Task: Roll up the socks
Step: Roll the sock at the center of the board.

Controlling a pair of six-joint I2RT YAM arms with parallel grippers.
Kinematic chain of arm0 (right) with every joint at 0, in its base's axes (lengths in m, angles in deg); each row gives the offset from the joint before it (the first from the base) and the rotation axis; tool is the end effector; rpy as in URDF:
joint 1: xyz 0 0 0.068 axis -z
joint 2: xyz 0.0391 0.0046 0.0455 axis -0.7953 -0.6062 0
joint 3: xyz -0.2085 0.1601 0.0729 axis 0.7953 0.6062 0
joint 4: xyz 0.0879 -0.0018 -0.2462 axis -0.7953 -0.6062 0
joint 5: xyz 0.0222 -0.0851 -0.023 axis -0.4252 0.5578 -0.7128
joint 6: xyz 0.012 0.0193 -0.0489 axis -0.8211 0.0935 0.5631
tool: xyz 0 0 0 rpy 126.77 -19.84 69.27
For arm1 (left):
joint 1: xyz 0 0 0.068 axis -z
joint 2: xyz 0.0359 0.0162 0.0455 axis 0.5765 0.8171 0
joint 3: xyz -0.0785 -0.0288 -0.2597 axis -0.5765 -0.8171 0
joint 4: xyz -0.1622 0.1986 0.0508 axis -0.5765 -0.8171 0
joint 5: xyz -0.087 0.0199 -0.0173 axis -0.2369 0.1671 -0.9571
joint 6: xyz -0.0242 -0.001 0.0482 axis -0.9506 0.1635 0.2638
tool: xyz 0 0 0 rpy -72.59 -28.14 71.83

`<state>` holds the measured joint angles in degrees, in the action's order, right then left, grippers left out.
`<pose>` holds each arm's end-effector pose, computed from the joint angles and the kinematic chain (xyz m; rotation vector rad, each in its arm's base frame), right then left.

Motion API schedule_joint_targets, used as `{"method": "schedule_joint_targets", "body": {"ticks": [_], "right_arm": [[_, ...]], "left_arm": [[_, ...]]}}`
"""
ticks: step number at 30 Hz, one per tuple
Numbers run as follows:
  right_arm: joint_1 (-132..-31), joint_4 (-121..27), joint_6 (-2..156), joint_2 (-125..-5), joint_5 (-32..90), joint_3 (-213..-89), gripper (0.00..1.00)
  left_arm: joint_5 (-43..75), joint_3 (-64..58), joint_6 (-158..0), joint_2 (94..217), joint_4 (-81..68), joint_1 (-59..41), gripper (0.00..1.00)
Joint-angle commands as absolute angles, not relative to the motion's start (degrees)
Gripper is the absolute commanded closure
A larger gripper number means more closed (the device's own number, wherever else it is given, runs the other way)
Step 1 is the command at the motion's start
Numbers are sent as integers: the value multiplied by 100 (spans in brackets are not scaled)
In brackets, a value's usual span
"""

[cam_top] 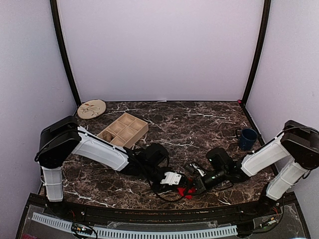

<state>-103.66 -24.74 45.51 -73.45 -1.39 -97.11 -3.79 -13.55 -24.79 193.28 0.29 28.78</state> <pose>0.1328 0.1986 0.1010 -0.6690 2.6213 1.4241 0.1602 -0.3668 0.1261 2.0171 1.1772 -0.7565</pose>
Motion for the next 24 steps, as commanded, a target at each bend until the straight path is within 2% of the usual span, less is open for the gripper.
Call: {"method": "schedule_joint_targets", "body": {"ticks": [1, 3, 7, 14, 24], "right_arm": [[-10326, -3188, 4969, -7432, 78, -10034, 83], [-10318, -3333, 5075, -7388, 134, -10166, 74], [-10275, -3512, 5213, -7367, 163, -10395, 66], [-10139, -3979, 5484, -7190, 433, -10594, 62], [-10006, -4362, 5478, -6278, 1258, -10340, 58]], "left_arm": [[-488, -1165, -2411, 19468, -908, 2859, 100], [-417, -1112, -2477, 19462, -1163, 2807, 100], [-251, -1161, -2651, 19371, -1477, 2713, 100], [-263, -1285, -2899, 19170, -1916, 2641, 100], [-356, -839, -3288, 19402, -3047, 2634, 100]]}}
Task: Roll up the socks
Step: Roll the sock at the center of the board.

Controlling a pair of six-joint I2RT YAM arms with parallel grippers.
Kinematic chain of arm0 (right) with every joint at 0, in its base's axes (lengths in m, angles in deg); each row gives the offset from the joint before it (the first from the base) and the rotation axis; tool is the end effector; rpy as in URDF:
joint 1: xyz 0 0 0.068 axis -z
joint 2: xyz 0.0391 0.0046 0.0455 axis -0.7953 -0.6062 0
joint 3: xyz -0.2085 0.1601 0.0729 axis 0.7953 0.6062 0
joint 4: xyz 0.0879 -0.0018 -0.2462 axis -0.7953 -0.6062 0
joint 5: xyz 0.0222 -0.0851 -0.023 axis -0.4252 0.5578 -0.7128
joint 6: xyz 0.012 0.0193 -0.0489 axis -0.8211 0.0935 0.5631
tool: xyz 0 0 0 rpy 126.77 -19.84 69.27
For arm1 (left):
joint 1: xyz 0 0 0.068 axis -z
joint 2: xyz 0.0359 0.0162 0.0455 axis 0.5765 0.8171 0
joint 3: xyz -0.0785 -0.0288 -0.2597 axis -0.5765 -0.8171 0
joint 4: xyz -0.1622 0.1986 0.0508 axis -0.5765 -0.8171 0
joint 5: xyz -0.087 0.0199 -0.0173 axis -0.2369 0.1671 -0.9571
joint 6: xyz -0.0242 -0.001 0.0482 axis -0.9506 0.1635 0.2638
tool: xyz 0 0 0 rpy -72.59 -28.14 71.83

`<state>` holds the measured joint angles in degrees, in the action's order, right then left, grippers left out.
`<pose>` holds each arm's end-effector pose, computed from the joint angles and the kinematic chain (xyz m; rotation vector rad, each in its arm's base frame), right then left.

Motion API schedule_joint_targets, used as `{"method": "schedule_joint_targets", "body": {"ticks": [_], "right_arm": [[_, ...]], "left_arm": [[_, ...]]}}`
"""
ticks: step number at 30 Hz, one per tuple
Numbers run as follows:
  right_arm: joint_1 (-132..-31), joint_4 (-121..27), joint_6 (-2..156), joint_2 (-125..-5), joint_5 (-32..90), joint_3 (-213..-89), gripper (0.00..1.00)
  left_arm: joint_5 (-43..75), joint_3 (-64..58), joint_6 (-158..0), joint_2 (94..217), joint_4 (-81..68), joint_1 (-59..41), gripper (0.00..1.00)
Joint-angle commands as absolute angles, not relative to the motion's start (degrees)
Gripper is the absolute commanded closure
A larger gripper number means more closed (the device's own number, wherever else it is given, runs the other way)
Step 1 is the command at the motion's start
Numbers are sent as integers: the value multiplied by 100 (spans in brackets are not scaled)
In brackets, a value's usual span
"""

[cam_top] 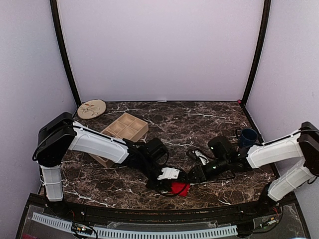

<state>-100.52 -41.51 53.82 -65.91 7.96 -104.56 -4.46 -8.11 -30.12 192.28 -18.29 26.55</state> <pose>0.1556 0.1973 0.1394 -0.6645 2.5524 1.1643 0.1717 -0.3561 0.1368 2.0727 1.4873 -0.8060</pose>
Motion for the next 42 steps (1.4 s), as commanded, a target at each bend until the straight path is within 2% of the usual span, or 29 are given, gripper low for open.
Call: {"method": "schedule_joint_targets", "body": {"ticks": [1, 12, 20, 27, 37, 42], "right_arm": [[-10008, -4403, 5494, -6208, 1328, -10316, 58], [-10267, -4593, 5699, -5330, 2252, -9903, 57], [-11340, -4516, 5737, -5027, 3443, -9764, 57], [-12132, -4248, 5658, -4606, 4345, -9405, 57], [-12788, -4112, 5993, -5168, 4505, -9767, 56], [-12944, -4060, 6159, -5416, 4441, -10023, 51]], "left_arm": [[-361, -832, -3325, 19411, -3093, 2632, 100], [-1452, 383, -3842, 20266, -4378, 2412, 100], [-2361, 989, -4088, 20848, -5086, 2166, 100], [-2710, 1282, -4118, 21157, -5407, 2053, 100], [-2727, 1326, -4159, 21265, -5450, 2008, 100], [-2734, 1351, -4159, 21290, -5450, 1999, 100]]}}
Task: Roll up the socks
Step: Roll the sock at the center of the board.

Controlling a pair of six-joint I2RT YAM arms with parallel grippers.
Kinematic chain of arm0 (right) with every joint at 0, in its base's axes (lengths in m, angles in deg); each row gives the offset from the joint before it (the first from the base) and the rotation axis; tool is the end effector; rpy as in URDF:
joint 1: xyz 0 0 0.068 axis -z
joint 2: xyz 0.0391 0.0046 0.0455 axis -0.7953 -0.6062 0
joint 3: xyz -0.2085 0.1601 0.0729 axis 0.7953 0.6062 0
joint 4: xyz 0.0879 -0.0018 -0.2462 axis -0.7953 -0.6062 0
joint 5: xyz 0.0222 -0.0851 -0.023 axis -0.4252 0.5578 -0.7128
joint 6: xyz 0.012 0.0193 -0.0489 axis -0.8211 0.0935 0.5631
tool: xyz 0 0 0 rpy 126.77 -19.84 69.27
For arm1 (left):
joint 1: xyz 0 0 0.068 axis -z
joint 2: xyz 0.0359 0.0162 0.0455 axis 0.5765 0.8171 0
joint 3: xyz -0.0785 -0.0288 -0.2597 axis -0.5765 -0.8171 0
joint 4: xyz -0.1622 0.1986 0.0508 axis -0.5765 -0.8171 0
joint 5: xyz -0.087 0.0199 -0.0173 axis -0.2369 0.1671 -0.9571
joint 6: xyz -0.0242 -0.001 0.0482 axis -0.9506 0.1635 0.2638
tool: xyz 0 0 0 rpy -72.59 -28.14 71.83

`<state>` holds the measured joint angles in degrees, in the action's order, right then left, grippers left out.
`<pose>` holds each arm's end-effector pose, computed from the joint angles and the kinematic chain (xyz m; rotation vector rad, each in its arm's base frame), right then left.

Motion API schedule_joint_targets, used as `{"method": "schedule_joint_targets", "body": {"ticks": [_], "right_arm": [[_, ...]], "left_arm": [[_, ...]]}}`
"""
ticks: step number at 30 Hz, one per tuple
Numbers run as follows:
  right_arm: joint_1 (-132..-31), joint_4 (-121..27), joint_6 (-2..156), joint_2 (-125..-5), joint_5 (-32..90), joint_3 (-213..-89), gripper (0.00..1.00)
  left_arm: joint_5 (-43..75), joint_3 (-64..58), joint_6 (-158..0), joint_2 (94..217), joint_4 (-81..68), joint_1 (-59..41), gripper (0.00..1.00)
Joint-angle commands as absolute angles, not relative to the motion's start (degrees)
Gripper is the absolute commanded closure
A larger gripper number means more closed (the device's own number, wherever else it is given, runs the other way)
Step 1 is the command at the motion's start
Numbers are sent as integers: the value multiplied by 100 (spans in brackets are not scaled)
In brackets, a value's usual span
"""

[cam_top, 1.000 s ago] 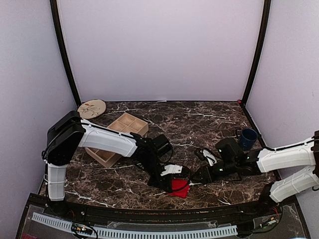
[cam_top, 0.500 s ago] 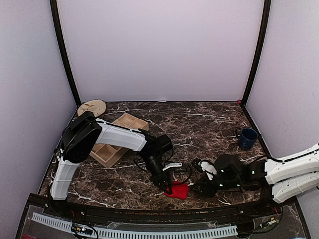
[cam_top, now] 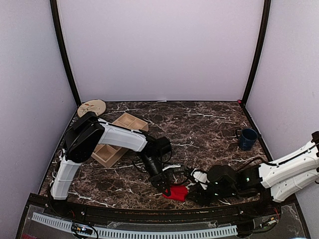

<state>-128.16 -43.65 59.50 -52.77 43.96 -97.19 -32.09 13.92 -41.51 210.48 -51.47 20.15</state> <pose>0.0583 0.2069 0.1465 -0.9924 2.2295 0.6957 0.2162 -0.3651 0.1009 -1.7689 -1.9480 1.4001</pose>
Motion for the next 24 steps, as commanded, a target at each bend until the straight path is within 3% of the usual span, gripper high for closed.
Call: {"method": "schedule_joint_targets", "body": {"ticks": [1, 24], "right_arm": [[-12971, -4061, 6201, -5462, 4421, -10079, 49], [-12994, -3666, 6637, -6501, 4047, -10553, 42]], "left_arm": [[-2737, 1361, -4160, 21298, -5458, 1999, 100], [-2859, 1414, -4054, 21352, -5529, 1938, 100]]}}
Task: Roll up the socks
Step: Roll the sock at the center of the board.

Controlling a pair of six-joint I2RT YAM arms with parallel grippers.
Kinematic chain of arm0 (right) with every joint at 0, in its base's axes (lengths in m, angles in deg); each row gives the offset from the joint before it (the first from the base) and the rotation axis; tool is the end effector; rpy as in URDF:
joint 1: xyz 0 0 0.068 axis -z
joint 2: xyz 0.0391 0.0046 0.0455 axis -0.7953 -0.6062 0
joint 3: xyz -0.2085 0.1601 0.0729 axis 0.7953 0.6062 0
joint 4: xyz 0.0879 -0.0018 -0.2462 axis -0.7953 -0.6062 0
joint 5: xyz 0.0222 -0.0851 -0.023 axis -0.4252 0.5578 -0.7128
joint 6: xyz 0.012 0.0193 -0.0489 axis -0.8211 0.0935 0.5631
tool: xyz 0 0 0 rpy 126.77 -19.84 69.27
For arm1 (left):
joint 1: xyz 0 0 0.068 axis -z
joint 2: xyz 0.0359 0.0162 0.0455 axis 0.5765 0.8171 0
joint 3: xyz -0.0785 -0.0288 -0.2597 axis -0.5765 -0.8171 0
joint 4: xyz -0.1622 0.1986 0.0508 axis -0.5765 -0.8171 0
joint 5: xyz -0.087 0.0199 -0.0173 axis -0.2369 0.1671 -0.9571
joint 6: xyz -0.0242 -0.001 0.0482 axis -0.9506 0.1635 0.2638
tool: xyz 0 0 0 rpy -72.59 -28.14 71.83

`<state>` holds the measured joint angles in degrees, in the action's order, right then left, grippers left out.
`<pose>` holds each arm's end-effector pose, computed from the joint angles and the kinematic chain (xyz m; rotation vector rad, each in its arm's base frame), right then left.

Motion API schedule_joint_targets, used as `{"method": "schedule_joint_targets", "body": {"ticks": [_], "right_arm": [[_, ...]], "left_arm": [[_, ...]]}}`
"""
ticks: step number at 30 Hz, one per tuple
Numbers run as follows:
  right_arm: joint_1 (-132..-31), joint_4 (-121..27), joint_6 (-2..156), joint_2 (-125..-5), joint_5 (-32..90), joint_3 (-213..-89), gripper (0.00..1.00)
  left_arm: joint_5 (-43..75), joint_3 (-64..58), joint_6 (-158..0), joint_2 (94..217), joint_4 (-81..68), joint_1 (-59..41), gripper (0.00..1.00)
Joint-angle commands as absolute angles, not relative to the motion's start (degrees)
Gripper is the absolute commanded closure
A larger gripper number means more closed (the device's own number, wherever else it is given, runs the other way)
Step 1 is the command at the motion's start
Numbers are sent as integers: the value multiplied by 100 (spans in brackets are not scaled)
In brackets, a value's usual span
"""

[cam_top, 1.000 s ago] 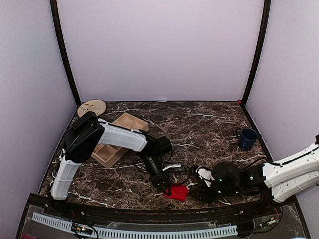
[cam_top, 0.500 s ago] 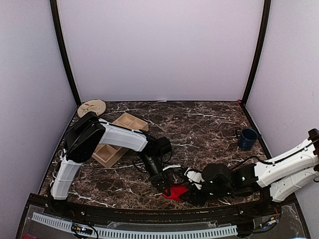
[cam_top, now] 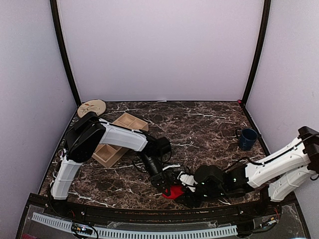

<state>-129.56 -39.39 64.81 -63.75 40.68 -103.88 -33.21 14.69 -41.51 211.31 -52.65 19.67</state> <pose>0.0598 0.2456 0.1446 -1.1553 2.1679 0.7195 0.2194 -0.3640 0.0986 -1.7316 -1.9440 1.4114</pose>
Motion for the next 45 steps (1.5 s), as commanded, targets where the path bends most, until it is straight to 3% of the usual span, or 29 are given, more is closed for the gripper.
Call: {"method": "schedule_joint_targets", "body": {"ticks": [1, 13, 16, 22, 30, 37, 45], "right_arm": [[-12994, -3667, 6654, -6534, 4052, -10571, 42], [-12818, -3558, 6778, -6787, 3881, -10566, 46], [-12755, -3543, 6822, -6821, 3770, -10575, 53], [-12673, -3498, 6837, -6977, 3527, -10571, 77], [-12631, -3515, 6837, -7061, 3377, -10550, 89], [-12498, -3549, 6728, -7175, 3223, -10549, 99], [-12065, -3322, 6417, -7137, 2828, -10286, 100]], "left_arm": [[-2865, 1414, -4050, 21358, -5529, 1938, 100], [-2966, 1399, -4006, 21377, -5542, 1911, 100], [-2972, 1394, -4018, 21379, -5538, 1902, 100], [-2983, 1396, -4024, 21395, -5538, 1894, 100], [-2997, 1431, -4045, 21417, -5535, 1876, 100], [-2794, 1462, -4216, 21315, -5409, 1846, 83], [-2825, 1143, -4743, 20945, -4527, 1674, 78]]}}
